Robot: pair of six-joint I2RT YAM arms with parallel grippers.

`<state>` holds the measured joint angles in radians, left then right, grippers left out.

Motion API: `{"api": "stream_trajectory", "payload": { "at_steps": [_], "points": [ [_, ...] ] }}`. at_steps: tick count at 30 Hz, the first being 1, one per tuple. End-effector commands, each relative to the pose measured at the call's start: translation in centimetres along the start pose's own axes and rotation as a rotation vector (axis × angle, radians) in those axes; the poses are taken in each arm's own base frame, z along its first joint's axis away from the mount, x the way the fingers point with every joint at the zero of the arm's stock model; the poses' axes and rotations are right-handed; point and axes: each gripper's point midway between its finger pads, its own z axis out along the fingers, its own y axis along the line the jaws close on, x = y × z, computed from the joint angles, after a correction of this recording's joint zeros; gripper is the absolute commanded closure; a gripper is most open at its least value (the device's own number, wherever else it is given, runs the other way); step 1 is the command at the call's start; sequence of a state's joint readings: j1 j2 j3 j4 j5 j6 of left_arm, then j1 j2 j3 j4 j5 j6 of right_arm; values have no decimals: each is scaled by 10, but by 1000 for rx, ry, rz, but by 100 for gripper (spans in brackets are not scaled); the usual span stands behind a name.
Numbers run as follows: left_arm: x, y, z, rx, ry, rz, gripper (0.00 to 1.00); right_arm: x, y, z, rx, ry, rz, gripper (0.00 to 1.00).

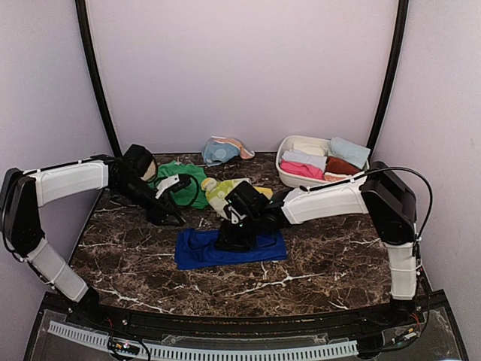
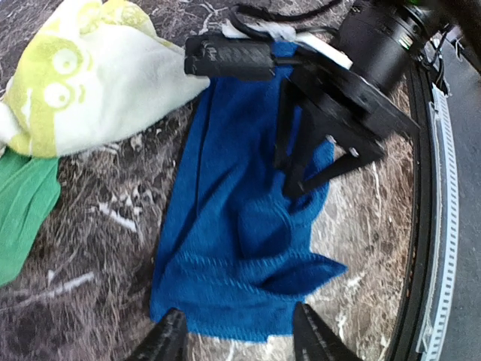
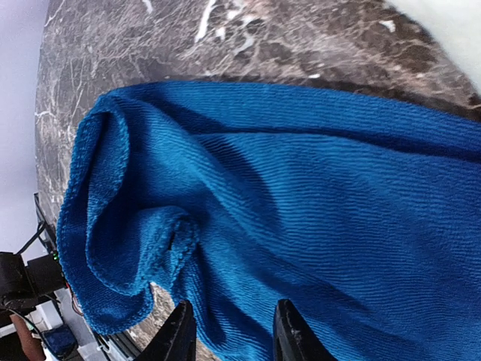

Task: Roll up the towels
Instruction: Smooth out the towel at the center of the board.

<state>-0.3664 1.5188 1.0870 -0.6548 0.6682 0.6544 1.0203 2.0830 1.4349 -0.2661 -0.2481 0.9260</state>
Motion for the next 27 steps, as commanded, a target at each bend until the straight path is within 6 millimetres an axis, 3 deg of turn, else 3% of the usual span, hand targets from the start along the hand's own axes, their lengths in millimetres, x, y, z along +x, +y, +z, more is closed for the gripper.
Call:
{"api": "stream_trajectory", "payload": {
  "at_steps": [1, 4, 8, 11, 13, 15, 19, 22, 27],
  "points": [
    [-23, -5, 21, 58, -44, -20, 55, 7, 21, -3, -76, -18, -13, 64],
    [-18, 3, 41, 54, -28, -45, 63, 11, 25, -2, -99, -22, -9, 65],
    [-6, 12, 60, 68, 12, -80, 66, 15, 26, -3, -131, -21, -1, 65],
    [13, 13, 65, 69, 79, -73, 68, 17, 20, -5, -127, -18, 4, 66],
    [32, 12, 66, 45, 130, -63, 78, 19, 14, -4, -125, -12, 11, 66],
    [48, 16, 62, -4, 166, -48, 88, 19, 8, -4, -123, -11, 22, 67],
    [78, 20, 55, -73, 232, -22, 90, 20, 5, -4, -131, -9, 19, 67],
    [95, 30, 49, -122, 266, -30, 96, 22, 4, -5, -127, -3, 12, 68],
    [98, 52, 22, -197, 222, -66, 93, 25, 1, -5, -121, 3, 7, 68]
  ]
}}
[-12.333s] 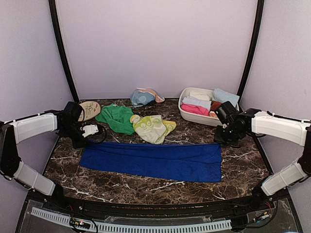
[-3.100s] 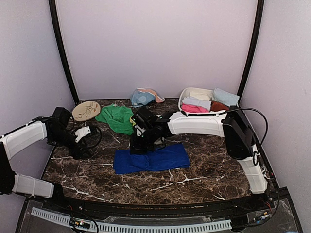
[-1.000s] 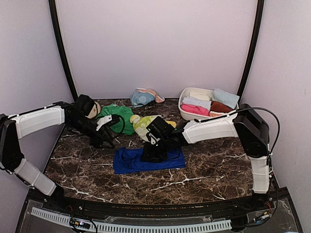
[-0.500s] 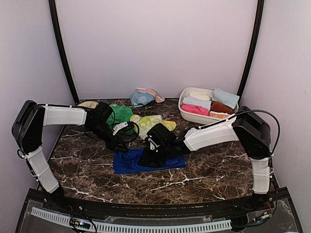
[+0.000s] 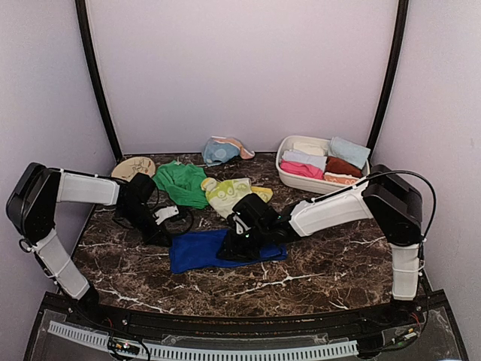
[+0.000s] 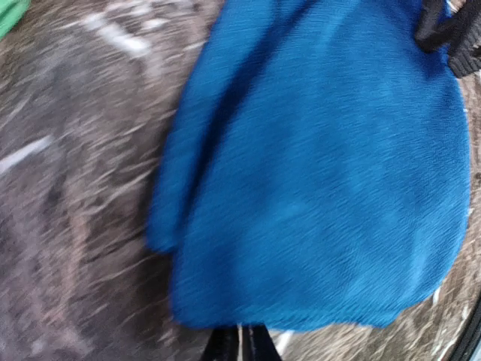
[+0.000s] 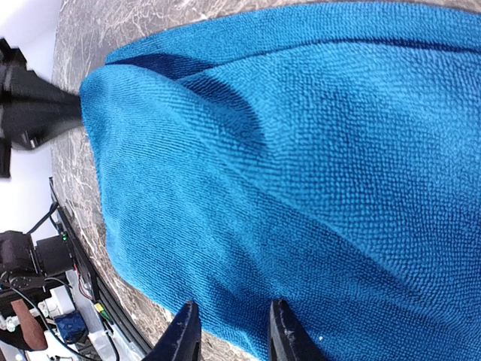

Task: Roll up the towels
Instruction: Smooth out the towel at the center of the board, then rotate the towel at the center of the board.

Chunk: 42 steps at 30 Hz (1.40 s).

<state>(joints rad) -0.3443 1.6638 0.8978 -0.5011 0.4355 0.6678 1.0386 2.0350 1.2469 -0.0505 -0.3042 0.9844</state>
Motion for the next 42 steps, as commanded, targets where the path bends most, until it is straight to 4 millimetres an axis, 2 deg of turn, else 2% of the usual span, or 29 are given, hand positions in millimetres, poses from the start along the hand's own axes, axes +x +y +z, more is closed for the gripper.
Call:
{"api": "stream_trajectory", "payload": {
  "at_steps": [1, 6, 8, 10, 14, 16, 20, 25, 27, 28, 30, 32, 34, 36, 38, 40, 42],
  "points": [
    [-4, 23, -32, -118, -57, 23, 91, 0, 5, -10, -23, -5, -15, 68],
    [-32, 29, -65, -186, -149, 48, 67, -1, 11, -17, -20, 0, -40, 69],
    [-44, 25, -75, -171, -185, 48, 64, -5, 20, -25, -29, -8, -58, 69],
    [-54, 12, -78, -122, -206, 54, 64, -13, 24, -34, -25, -24, -75, 68],
    [-65, -27, -59, -34, -181, 127, 65, -35, 18, -53, -39, -65, -53, 68],
    [-66, -42, -45, -9, -166, 167, 66, -44, 0, -58, -29, -70, -23, 68],
    [-57, -55, -12, -29, -89, 250, 68, -56, -46, -64, 33, -91, 21, 70],
    [-41, -34, 15, -100, 18, 258, 76, -59, -107, -64, 252, -96, 14, 75],
    [-27, -29, 23, -125, 62, 264, 78, -54, -114, -60, 266, -83, 12, 77],
    [-21, -26, 26, -139, 81, 265, 80, -44, -123, -57, 279, -65, 22, 78],
    [-8, -17, 28, -196, 117, 275, 83, -33, -124, -54, 279, -55, 18, 79],
    [0, -8, 25, -259, 132, 295, 84, -22, -124, -50, 280, -42, 14, 79],
    [0, 6, 17, -347, 129, 309, 81, -5, -120, -44, 278, -17, 7, 81],
    [-7, 19, 3, -432, 114, 321, 76, 10, -115, -41, 284, -1, -7, 82],
    [-24, 33, -20, -534, 75, 331, 73, 23, -107, -40, 267, 8, -12, 82],
    [-46, 39, -47, -612, 18, 333, 57, 33, -106, -41, 253, 12, -2, 82],
    [-68, 43, -77, -670, -68, 315, 29, 39, -96, -43, 215, 7, 6, 82]
  ]
}}
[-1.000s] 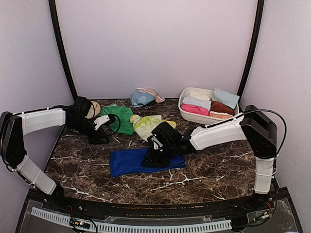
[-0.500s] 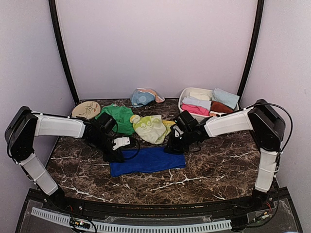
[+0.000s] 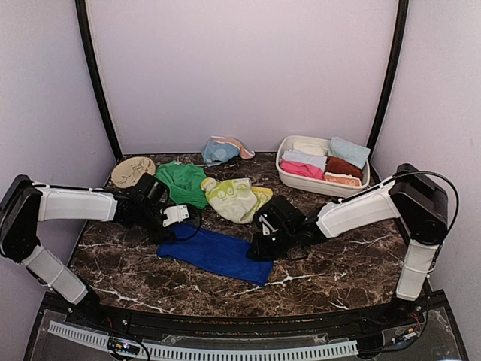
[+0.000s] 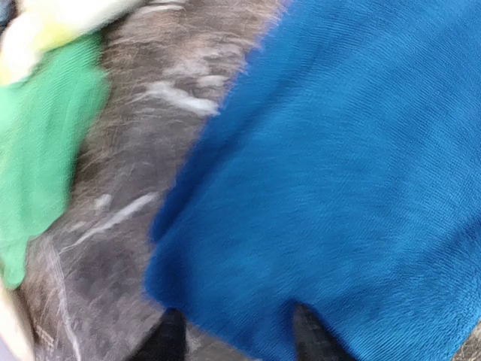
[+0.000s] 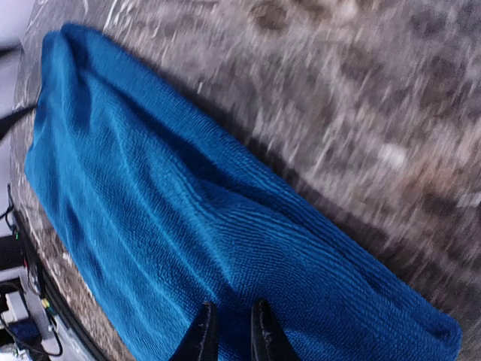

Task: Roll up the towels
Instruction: Rotate the towel at the center of the board.

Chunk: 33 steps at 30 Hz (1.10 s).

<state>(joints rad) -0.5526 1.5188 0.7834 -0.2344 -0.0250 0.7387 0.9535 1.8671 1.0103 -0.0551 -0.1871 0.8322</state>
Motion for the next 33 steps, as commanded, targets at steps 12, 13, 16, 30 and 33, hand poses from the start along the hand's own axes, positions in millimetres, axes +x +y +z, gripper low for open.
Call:
{"api": "stream_trajectory", "payload": {
  "at_steps": [12, 13, 16, 30, 33],
  "points": [
    [-15, 41, -77, 95, -242, -173, 1, 39, 1, -40, 126, 105, -164, 78],
    [-17, 32, -79, 121, -262, -154, 1, 35, 0, -44, 124, 103, -164, 78],
    [-20, 11, -78, 217, -254, -126, 2, 34, -12, -51, 141, 112, -166, 77],
    [-13, -20, -40, 302, -183, -104, 23, 82, -43, -24, 180, 265, -158, 83],
    [-9, -26, -27, 255, -171, -38, 23, 90, -40, -21, 184, 279, -169, 83]
  ]
}}
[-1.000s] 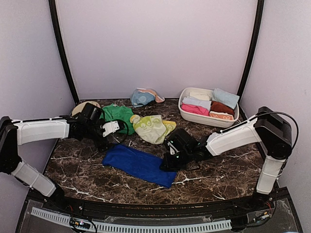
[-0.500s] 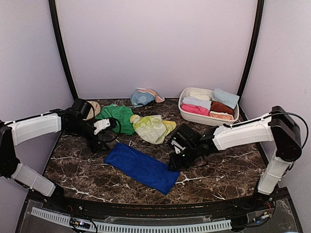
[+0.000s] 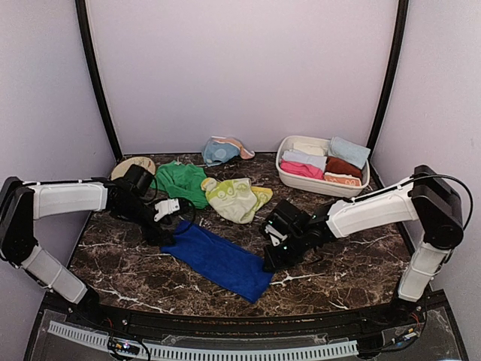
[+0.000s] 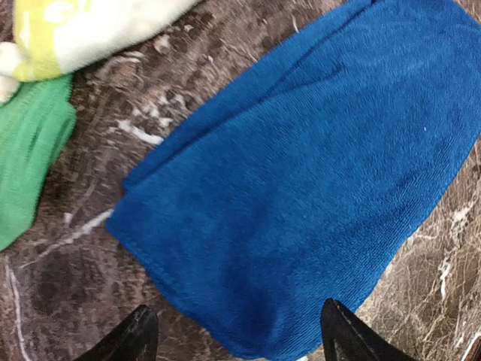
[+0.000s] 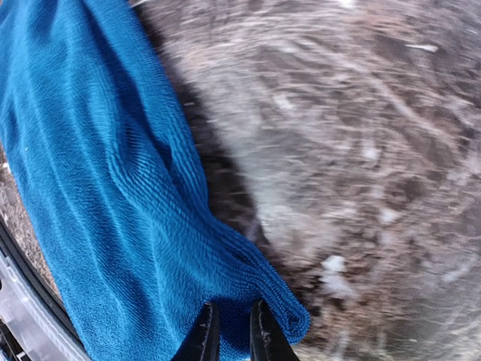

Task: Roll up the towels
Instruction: Rotate the towel at the center of the board.

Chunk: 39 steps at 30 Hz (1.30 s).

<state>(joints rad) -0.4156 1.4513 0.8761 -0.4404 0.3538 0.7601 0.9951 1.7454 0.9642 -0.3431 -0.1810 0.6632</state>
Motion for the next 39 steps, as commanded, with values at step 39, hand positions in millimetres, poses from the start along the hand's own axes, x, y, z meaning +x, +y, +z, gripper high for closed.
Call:
{"api": "stream_trajectory", "payload": {
  "at_steps": [39],
  "points": [
    [-30, 41, -41, -210, -21, 56, 2, 20, 45, -43, 11, 14, -250, 68]
  ]
}}
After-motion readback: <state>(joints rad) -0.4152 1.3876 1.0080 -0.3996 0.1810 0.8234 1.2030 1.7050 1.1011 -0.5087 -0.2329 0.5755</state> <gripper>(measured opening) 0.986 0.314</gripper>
